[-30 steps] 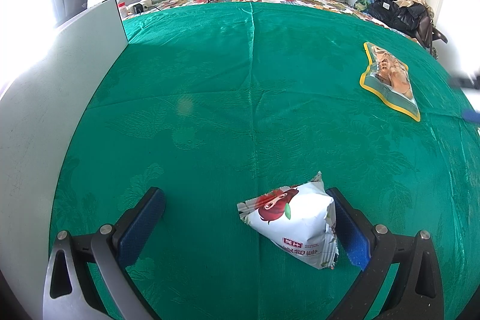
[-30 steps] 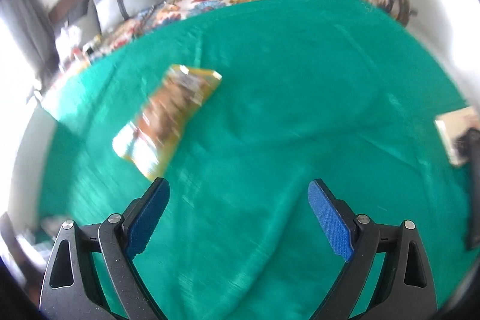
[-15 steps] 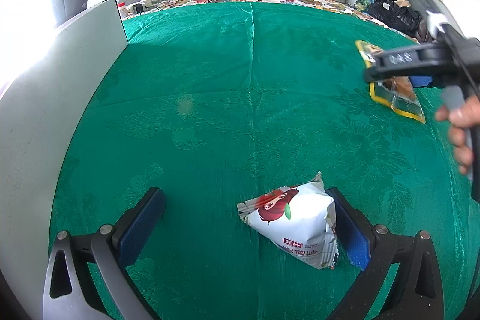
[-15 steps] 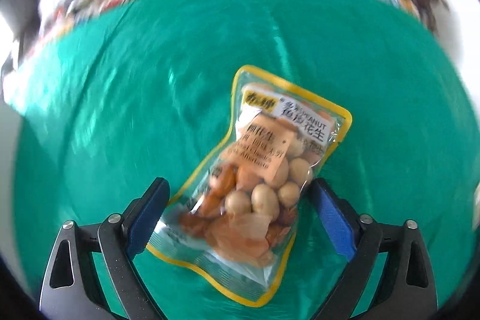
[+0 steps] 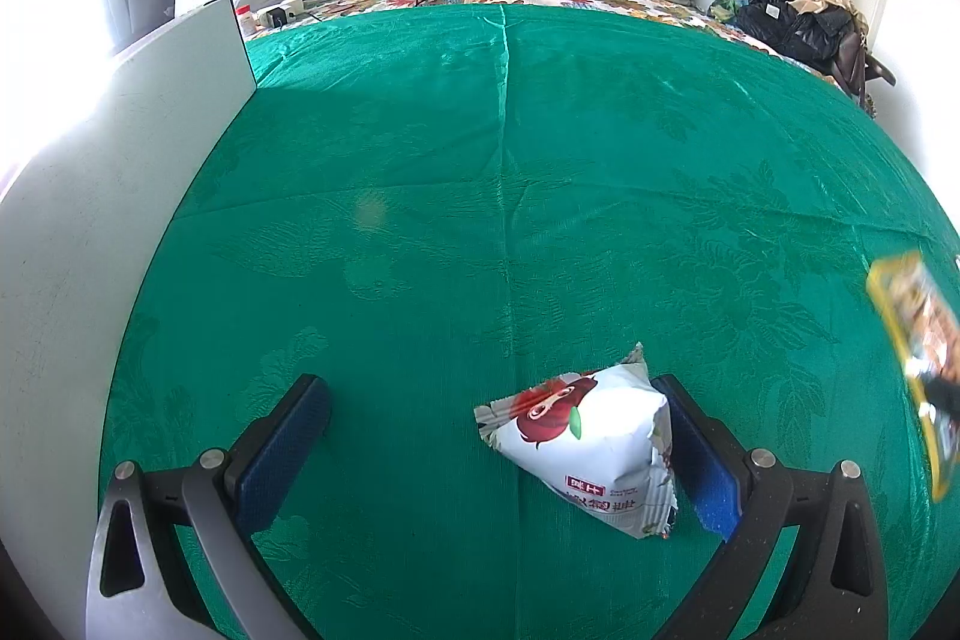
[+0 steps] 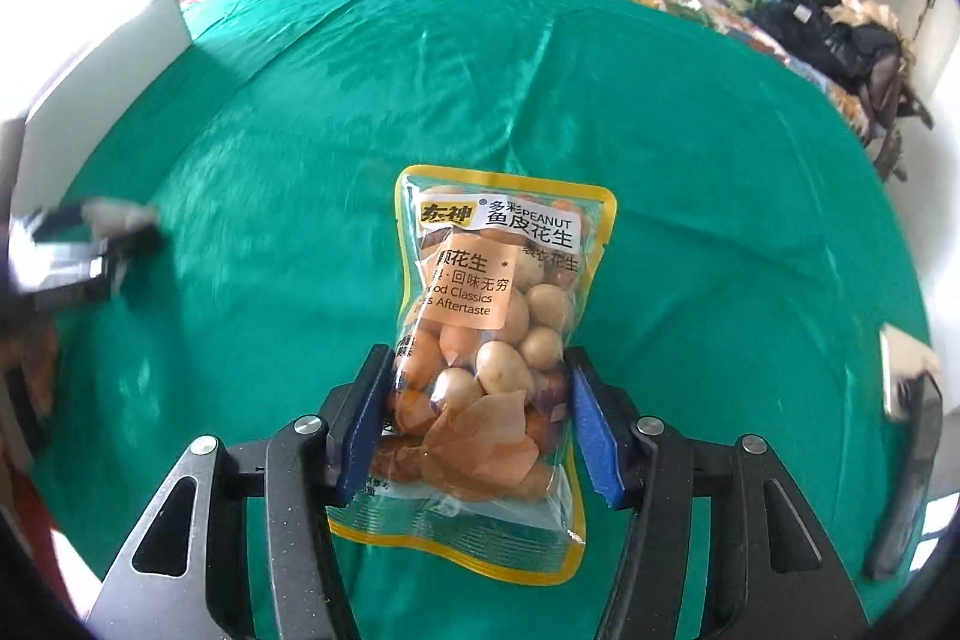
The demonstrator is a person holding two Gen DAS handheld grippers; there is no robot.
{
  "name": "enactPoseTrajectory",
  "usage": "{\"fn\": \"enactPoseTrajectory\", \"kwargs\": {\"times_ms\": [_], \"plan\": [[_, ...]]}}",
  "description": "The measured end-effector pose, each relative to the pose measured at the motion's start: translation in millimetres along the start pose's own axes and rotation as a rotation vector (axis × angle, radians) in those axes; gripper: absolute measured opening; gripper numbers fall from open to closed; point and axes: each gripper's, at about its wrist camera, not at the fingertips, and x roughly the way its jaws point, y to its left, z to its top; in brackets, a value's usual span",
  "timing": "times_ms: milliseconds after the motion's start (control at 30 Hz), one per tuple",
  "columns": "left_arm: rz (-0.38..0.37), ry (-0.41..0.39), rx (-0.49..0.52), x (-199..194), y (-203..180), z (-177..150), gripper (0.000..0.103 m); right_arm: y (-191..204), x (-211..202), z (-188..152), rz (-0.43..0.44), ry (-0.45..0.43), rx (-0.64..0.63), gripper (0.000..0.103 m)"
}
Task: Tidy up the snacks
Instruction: 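Grasp the clear peanut pack with yellow border with the right gripper, then hold the white bag in the left gripper while the right gripper holds the peanut pack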
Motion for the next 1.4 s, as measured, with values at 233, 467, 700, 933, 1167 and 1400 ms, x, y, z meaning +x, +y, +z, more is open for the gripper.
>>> {"fn": "enactPoseTrajectory", "kwargs": {"times_ms": [233, 467, 700, 933, 1167, 1400], "plan": [[0.001, 0.0, 0.0, 0, 0, 0, 0.103, 0, 9, -24, -0.03, -0.093, 0.111, 0.092], [0.001, 0.0, 0.0, 0, 0, 0, 0.103, 0, 10, -23, -0.037, -0.092, 0.119, 0.094], [0.001, 0.0, 0.0, 0, 0, 0, 0.103, -2, 8, -28, -0.033, -0.092, 0.122, 0.095], [0.001, 0.0, 0.0, 0, -1, 0, 0.103, 0, 4, -29, -0.037, -0.1, 0.122, 0.071], [0.0, 0.0, -0.001, 0, 0, 0, 0.103, -7, 17, -5, -0.038, -0.081, 0.104, 0.063], [0.0, -0.001, -0.001, 0, 0, 0, 0.103, -17, 28, 6, -0.035, -0.111, 0.12, 0.073]]}}
